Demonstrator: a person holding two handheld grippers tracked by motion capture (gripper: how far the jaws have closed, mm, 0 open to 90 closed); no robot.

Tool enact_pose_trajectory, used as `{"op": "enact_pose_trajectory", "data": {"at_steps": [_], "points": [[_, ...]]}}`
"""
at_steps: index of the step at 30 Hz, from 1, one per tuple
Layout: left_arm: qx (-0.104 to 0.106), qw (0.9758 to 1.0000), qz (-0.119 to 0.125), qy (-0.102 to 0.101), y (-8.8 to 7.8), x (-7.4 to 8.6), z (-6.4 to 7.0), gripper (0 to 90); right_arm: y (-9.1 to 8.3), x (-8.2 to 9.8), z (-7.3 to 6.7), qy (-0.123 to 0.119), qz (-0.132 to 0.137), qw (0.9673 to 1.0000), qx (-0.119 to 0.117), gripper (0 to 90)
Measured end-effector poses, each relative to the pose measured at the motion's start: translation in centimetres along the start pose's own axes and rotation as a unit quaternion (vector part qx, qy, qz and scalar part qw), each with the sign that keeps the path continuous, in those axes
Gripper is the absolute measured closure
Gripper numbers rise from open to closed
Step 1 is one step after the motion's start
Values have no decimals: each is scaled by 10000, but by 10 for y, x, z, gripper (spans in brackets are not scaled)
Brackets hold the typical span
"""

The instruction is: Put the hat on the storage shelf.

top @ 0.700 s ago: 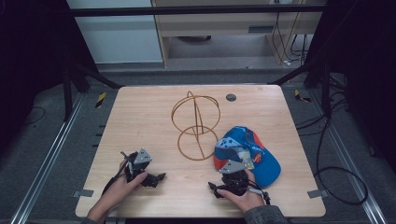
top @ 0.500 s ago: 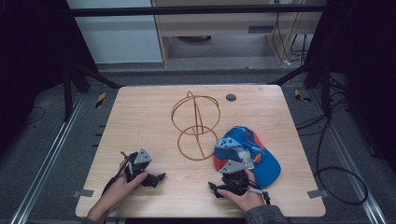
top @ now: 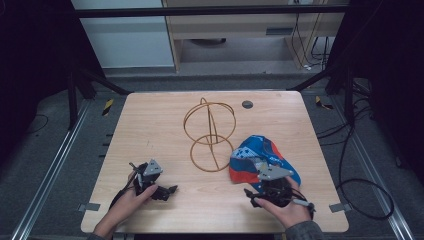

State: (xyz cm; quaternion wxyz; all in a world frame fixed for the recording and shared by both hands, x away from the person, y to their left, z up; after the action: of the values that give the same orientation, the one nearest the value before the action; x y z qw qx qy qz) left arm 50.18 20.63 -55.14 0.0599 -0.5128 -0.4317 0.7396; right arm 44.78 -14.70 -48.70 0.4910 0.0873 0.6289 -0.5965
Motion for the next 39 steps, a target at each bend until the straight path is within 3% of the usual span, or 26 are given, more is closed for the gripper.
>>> {"op": "enact_pose_trajectory", "data": {"at_steps": [2,5,6,13,17,22,25,29,39], "points": [[0,10000,1,-1,0,0,0,0,-9,-4,21,-3,-162,9996,244,221],[0,10000,0,1,0,0,0,0,-15,-9,43,113,-325,9990,291,208],[-1,10000,-1,2,0,0,0,0,-18,-11,56,158,-511,9980,336,207],[2,10000,-4,2,0,0,0,0,-14,-20,83,218,-945,9951,206,196],[1,10000,2,0,0,0,0,0,-7,-29,87,285,-1151,9929,-22,177],[2,10000,-1,-2,0,0,0,0,7,-42,83,125,-1378,9900,-264,174],[4,10000,-3,8,0,0,0,0,10,-46,82,27,-1384,9901,-220,208],[11,10000,-18,16,0,0,0,0,16,-48,79,32,-1537,9875,-340,264],[5,10000,-19,18,0,0,0,0,34,-49,81,131,-1558,9870,-366,385]]}}
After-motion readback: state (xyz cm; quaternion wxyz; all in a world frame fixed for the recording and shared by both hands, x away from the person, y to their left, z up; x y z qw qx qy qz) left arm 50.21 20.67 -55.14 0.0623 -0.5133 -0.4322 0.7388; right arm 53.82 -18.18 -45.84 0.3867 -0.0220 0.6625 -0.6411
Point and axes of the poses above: each handheld gripper's, and its own axes: y roughly forward along the jaws, x roughly out of its underside, z roughly to its right, the point moved 6 cm from there along y, roughly forward along the jaws, and after that the axes turned 10 degrees about x, right-handed, at the moved point
